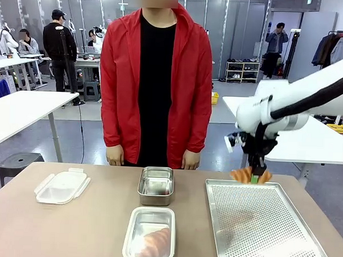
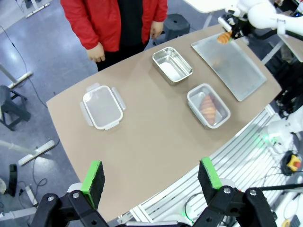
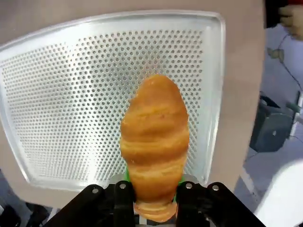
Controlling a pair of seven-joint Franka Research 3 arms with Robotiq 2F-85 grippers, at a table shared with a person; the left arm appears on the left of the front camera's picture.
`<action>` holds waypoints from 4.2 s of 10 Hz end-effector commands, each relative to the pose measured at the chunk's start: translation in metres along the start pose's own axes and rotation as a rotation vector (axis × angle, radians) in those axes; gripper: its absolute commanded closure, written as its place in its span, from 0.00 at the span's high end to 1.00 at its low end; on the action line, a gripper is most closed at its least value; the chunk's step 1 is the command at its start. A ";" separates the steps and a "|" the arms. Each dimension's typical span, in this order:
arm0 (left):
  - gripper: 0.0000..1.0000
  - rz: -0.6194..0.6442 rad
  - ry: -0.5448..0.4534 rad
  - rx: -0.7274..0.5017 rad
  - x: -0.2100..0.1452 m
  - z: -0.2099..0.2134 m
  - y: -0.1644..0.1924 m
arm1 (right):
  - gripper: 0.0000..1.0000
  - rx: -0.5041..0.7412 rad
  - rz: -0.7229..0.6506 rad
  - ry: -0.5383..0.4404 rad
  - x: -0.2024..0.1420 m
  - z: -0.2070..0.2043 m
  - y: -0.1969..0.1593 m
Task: Place the bread into the airtight container.
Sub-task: Pick up a Butter Roll and place it into an empty Airtight Container.
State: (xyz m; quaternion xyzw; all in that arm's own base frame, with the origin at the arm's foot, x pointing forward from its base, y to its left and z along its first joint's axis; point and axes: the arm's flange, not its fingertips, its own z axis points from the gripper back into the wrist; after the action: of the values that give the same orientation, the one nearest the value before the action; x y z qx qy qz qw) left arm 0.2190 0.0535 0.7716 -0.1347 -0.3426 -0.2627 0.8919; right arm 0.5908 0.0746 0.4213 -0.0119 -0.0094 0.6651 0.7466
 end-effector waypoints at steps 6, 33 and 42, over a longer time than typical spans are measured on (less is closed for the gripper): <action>1.00 -0.016 0.007 0.002 0.002 0.002 0.000 | 0.31 0.014 -0.118 -0.053 0.141 0.068 0.024; 1.00 -0.016 0.007 0.002 0.002 0.002 0.000 | 0.31 0.072 -1.157 -0.159 0.325 -0.060 0.037; 1.00 -0.016 0.007 0.002 0.002 0.002 0.000 | 1.00 0.041 -1.188 -0.142 0.316 -0.082 0.036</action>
State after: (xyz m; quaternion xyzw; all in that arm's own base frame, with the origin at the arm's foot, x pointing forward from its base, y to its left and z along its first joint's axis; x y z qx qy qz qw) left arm 0.2189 0.0533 0.7716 -0.1345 -0.3427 -0.2629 0.8918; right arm 0.6031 0.3980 0.3347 0.0698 -0.0384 0.1492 0.9856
